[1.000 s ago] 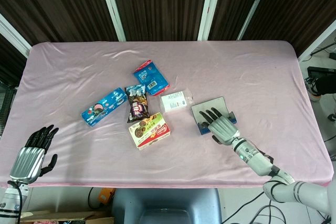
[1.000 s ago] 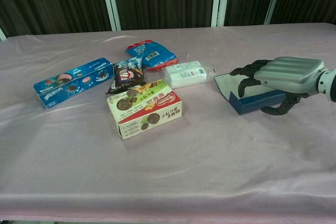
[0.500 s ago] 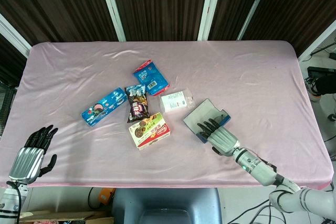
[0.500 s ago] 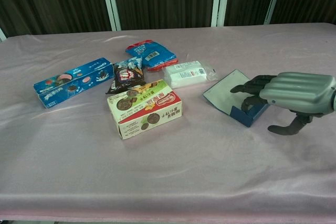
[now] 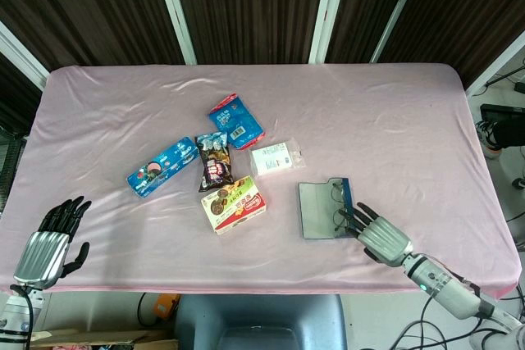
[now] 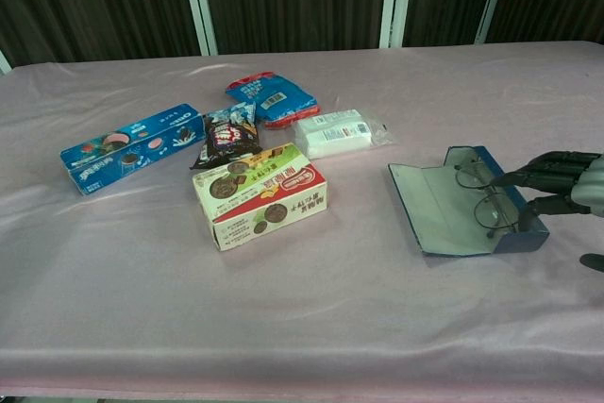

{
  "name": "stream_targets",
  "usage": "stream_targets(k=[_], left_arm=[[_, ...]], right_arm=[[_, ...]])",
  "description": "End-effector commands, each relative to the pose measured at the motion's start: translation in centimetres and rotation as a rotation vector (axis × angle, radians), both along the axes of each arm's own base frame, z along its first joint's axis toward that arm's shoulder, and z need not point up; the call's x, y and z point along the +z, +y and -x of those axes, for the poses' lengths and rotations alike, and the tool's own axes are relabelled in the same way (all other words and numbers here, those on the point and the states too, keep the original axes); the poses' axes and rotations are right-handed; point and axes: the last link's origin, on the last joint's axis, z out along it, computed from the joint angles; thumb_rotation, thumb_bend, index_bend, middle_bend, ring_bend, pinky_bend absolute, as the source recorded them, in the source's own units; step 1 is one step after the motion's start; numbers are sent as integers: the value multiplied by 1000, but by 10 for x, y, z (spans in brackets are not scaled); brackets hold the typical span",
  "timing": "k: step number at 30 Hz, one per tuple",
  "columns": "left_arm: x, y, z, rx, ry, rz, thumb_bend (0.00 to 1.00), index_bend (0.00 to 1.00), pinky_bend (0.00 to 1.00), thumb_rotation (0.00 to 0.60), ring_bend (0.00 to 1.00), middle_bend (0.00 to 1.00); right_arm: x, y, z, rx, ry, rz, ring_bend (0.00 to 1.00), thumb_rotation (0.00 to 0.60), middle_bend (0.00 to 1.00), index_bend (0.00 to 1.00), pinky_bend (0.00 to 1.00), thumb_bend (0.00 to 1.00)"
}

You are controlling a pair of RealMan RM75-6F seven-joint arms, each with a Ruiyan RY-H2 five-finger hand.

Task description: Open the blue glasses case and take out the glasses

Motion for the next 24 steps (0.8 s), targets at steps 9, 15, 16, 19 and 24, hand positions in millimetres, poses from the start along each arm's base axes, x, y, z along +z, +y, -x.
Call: stream_targets(k=[9,15,16,19,24], left_arm=[[-2,0,-1,1,6,2,443,0,123,600,16,13],[-3,2,-1,5,10,6,442,0,123,600,16,13],[-4,2,-1,5,11,8,443,0,123,600,17,13],[-5,3,-1,7,13,10,444,0,124,600,17,13],[-5,5,0,13,13,7,443,0,126,600,17,14]], right_arm=[[20,0,43,-81,25,61,0,600,0,420,0,525],[23,-23,50,-123,28,112,0,600,0,419,0,525],[23,-28,50,-127,31,119,0,600,0,419,0,525],[21,-43,47,-141,30,141,0,600,0,418,0,525],[22,-64,40,-129,37,191,0,600,0,418,0,525]])
